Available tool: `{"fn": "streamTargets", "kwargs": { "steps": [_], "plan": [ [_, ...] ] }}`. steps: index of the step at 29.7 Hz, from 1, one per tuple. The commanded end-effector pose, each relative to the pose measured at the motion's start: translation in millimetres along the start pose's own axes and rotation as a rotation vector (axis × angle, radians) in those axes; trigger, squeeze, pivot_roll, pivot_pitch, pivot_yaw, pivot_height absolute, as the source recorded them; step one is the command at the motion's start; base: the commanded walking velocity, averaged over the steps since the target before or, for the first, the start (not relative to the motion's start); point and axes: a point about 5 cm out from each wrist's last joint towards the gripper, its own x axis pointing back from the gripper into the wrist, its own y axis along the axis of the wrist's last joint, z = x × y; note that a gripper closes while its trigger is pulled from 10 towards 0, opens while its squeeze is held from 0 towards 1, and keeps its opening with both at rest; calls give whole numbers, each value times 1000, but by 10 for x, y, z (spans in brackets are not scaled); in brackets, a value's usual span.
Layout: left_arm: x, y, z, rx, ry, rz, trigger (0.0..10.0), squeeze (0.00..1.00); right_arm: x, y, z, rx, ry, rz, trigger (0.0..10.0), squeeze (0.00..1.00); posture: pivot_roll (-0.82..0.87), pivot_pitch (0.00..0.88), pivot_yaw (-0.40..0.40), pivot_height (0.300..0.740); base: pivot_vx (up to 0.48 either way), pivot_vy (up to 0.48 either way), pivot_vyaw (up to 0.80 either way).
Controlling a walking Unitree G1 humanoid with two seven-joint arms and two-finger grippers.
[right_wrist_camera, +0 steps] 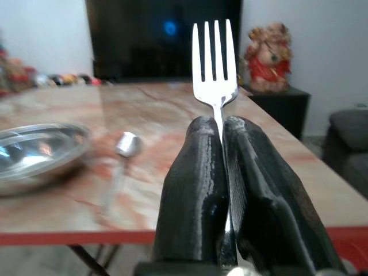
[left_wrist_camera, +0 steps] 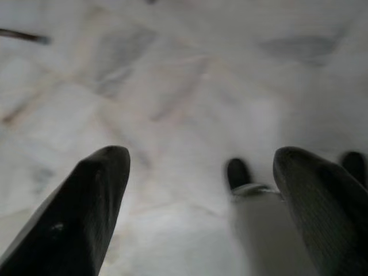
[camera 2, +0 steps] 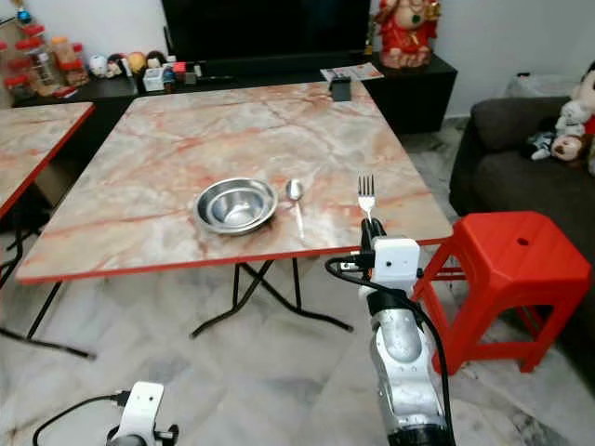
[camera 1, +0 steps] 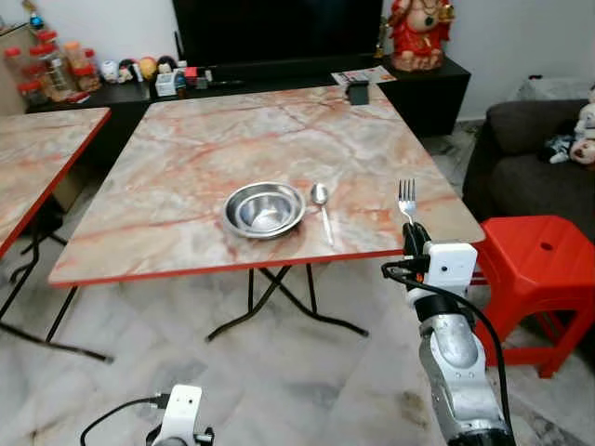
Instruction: Setting the table
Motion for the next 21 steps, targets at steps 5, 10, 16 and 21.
{"fn": "streamTargets", "kwargs": {
  "steps": [5, 10, 16, 21],
  "plan": [
    [10, -53, 99, -5, 21, 17, 10000, 0, -41, 58, 129, -34, 26, -24, 10000, 0, -89, 0, 27, 740, 311, 0, 0],
    [10, -53, 102, -4, 21, 18, 10000, 0, -49, 61, 111, -32, 21, -26, 10000, 0, -90, 0, 30, 740, 313, 0, 0],
    [8, -43, 108, -7, 23, 16, 10000, 0, -46, 55, 122, -44, 20, -25, 10000, 0, -87, 0, 32, 740, 319, 0, 0],
    [9, -45, 110, -8, 23, 16, 10000, 0, -47, 57, 138, -44, 27, -25, 10000, 0, -89, 0, 32, 740, 322, 0, 0]
  ]
}}
